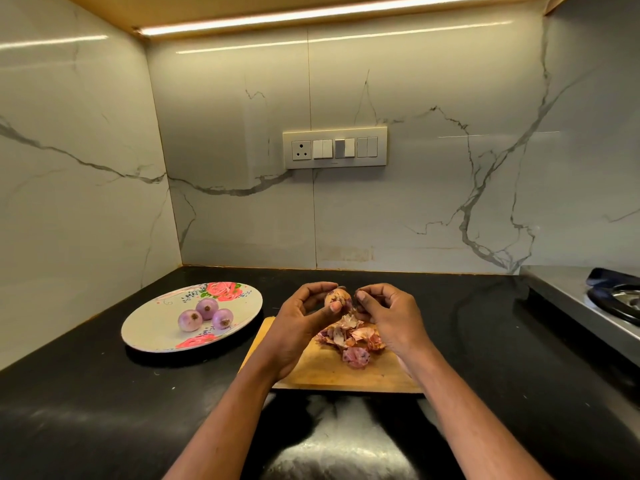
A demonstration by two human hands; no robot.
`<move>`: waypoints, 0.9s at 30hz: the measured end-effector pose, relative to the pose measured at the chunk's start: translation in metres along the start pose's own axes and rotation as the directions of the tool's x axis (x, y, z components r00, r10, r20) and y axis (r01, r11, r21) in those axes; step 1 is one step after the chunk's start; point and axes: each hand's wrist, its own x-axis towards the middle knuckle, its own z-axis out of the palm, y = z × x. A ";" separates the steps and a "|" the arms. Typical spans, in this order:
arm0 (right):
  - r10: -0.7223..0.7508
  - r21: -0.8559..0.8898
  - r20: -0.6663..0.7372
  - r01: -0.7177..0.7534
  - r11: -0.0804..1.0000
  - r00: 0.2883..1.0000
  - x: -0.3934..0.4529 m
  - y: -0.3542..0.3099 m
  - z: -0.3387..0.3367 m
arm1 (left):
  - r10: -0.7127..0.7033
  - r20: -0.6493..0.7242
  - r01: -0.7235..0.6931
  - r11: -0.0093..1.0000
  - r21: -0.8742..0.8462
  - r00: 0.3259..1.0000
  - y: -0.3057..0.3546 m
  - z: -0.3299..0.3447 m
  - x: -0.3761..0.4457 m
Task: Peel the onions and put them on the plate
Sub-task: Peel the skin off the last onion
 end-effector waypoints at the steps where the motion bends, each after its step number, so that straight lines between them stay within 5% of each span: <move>1: -0.004 -0.045 -0.023 0.003 0.999 1.000 0.001 0.000 -0.002 | -0.005 0.002 0.005 1.000 -0.023 1.000 0.001 0.000 0.000; 6: -0.065 -0.295 0.042 0.075 0.953 0.997 0.000 0.001 -0.005 | -0.026 -0.018 0.025 0.999 -0.041 1.000 0.002 -0.006 0.000; 11: -0.069 -0.042 0.241 0.082 0.996 0.968 -0.006 -0.008 -0.002 | -0.017 -0.057 0.019 0.999 0.026 0.998 -0.001 -0.005 0.000; 27: 0.026 0.231 0.025 -0.031 0.972 0.999 -0.006 -0.005 0.006 | -0.079 -0.099 0.061 0.982 -0.179 0.992 0.007 0.002 -0.002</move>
